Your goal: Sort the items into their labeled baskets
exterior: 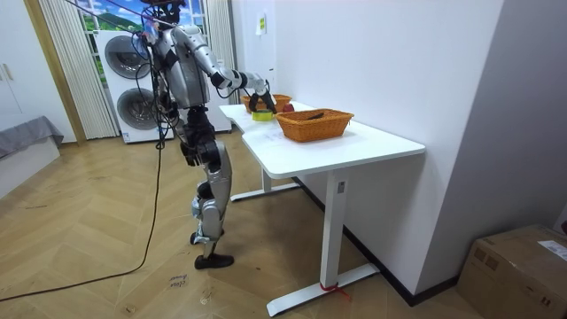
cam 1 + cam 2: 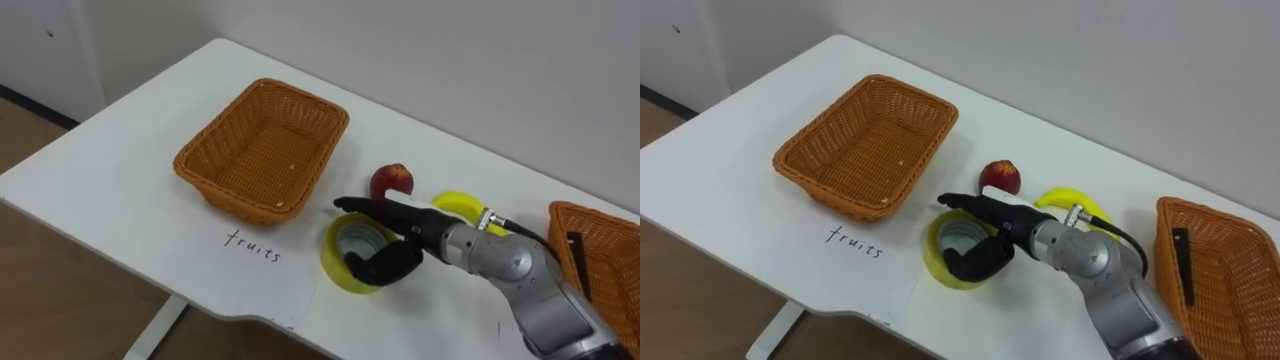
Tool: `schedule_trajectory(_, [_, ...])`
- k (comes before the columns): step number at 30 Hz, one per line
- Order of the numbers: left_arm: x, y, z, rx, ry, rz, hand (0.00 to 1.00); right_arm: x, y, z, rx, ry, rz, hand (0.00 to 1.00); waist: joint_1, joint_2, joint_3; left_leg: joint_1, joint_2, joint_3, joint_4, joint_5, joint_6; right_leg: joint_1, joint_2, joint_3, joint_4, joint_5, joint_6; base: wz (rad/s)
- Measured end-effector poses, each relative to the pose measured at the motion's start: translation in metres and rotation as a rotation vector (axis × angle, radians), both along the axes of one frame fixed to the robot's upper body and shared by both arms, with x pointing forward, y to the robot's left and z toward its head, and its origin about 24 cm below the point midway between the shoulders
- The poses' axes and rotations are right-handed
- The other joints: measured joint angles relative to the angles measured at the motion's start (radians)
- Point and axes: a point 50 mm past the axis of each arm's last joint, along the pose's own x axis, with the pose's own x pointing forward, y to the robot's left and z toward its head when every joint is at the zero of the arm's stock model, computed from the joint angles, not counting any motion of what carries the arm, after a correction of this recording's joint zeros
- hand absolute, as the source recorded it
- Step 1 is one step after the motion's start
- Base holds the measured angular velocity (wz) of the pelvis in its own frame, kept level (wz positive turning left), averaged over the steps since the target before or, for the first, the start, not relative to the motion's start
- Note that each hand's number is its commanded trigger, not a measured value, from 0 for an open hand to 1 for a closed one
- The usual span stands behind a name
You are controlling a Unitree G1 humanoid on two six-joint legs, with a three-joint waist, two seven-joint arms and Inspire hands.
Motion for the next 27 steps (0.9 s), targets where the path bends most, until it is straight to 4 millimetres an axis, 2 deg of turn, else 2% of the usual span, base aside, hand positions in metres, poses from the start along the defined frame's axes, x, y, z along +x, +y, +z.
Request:
schedule_trajectory(12, [0.0001, 0.0004, 0.0003, 0.010, 0.001, 0.002, 0.00, -0.0001, -0.0008, 0.0004, -0.002, 0.004, 0.005, 0.00, -0.001, -0.001, -0.0003, 0.000, 0.000, 0.001, 0.000, 0.000, 0.000, 0.000, 0.000, 0.001, -0.001, 0.000, 0.001, 0.00])
schedule_trajectory(19, [0.0012, 0.0023, 0.0011, 0.015, -0.001, 0.001, 0.00, -0.0008, -0.0028, 0.0002, -0.014, 0.024, 0.015, 0.00, -0.001, -0.010, -0.0068, 0.000, -0.001, -0.002, 0.000, 0.000, 0.001, 0.002, -0.002, -0.006, -0.001, 0.000, 0.001, 0.02])
schedule_trajectory(23, [0.0023, 0.0023, 0.0011, 0.015, -0.003, 0.000, 0.00, -0.0004, -0.0038, 0.0000, -0.019, 0.033, 0.020, 0.00, -0.001, -0.011, -0.0077, 0.000, -0.001, -0.006, 0.000, 0.000, 0.001, 0.002, -0.002, -0.008, 0.000, 0.000, 0.001, 0.00])
schedule_trajectory(24, [0.0026, 0.0025, 0.0012, 0.016, -0.004, -0.001, 0.00, -0.0003, -0.0046, 0.0003, -0.023, 0.037, 0.024, 0.22, -0.001, -0.011, -0.0077, 0.000, -0.002, -0.008, 0.000, 0.000, 0.001, 0.003, -0.002, -0.009, 0.000, 0.000, 0.001, 0.00])
schedule_trajectory(26, [0.0027, 0.0028, 0.0013, 0.016, -0.004, -0.001, 0.00, -0.0001, -0.0054, 0.0008, -0.026, 0.042, 0.029, 1.00, -0.001, -0.011, -0.0076, 0.000, -0.002, -0.008, 0.000, 0.000, 0.001, 0.003, -0.002, -0.010, -0.001, 0.000, 0.001, 0.00])
schedule_trajectory(27, [0.0027, 0.0030, 0.0014, 0.016, -0.004, 0.000, 0.00, -0.0001, -0.0060, 0.0009, -0.028, 0.045, 0.031, 1.00, -0.001, -0.012, -0.0074, -0.001, -0.002, -0.008, 0.000, 0.000, 0.001, 0.002, -0.002, -0.010, -0.001, 0.000, 0.001, 0.00])
